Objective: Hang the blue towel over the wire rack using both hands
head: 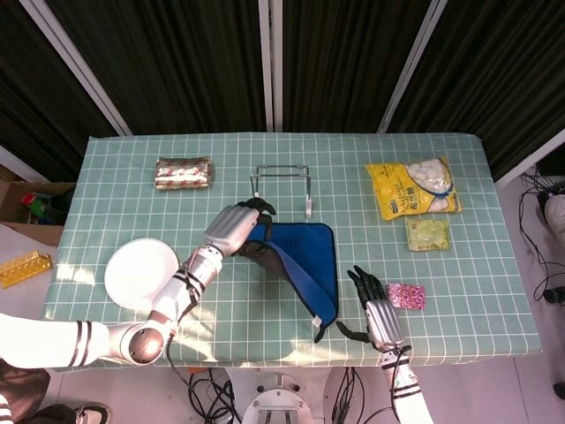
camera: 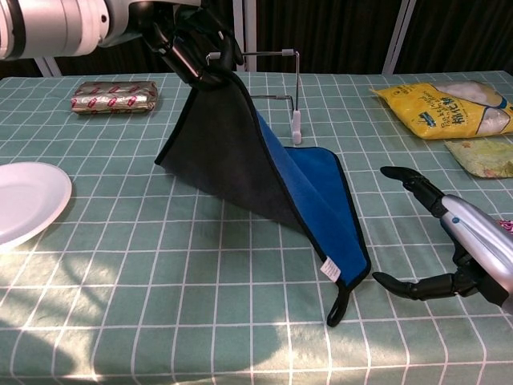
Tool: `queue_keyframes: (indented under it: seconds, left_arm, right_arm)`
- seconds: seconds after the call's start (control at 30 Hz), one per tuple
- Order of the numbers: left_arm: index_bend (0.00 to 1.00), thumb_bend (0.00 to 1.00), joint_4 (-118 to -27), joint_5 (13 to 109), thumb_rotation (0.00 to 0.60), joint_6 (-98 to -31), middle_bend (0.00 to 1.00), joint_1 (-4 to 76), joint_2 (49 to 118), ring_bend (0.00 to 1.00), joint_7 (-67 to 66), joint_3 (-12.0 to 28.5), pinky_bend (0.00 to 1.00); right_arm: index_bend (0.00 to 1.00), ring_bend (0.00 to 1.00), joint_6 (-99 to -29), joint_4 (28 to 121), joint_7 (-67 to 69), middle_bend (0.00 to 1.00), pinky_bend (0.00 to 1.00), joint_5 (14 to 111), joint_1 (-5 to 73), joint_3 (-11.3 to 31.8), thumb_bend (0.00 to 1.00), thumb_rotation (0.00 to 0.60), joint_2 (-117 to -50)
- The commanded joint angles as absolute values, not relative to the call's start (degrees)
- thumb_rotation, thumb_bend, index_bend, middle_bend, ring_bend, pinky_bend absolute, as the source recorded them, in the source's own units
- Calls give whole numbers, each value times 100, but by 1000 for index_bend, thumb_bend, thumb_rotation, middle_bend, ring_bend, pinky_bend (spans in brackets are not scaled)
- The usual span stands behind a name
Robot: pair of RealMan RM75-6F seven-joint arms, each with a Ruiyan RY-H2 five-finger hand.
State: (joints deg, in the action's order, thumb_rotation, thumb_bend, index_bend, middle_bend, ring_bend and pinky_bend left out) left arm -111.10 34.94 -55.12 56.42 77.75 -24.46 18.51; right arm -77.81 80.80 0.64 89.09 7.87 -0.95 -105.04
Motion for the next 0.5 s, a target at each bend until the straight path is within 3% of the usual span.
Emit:
queue_keyframes:
  seconds: [0.03, 0.5]
  left_arm:
    - [714, 418, -11133, 3484, 600, -5524, 246, 5663, 7742, 132, -2392, 1832, 235]
    - [719, 422, -11157, 3212, 600, -5485, 246, 5865, 7612, 132, -2207, 1787, 235]
  right_arm:
    - [0, 0, -7747, 8087, 90, 0, 0, 8921, 812, -117, 177, 600, -10514]
    - [0, 0, -7625, 8101, -519, 0, 0, 9071, 951, -244, 177, 600, -10033]
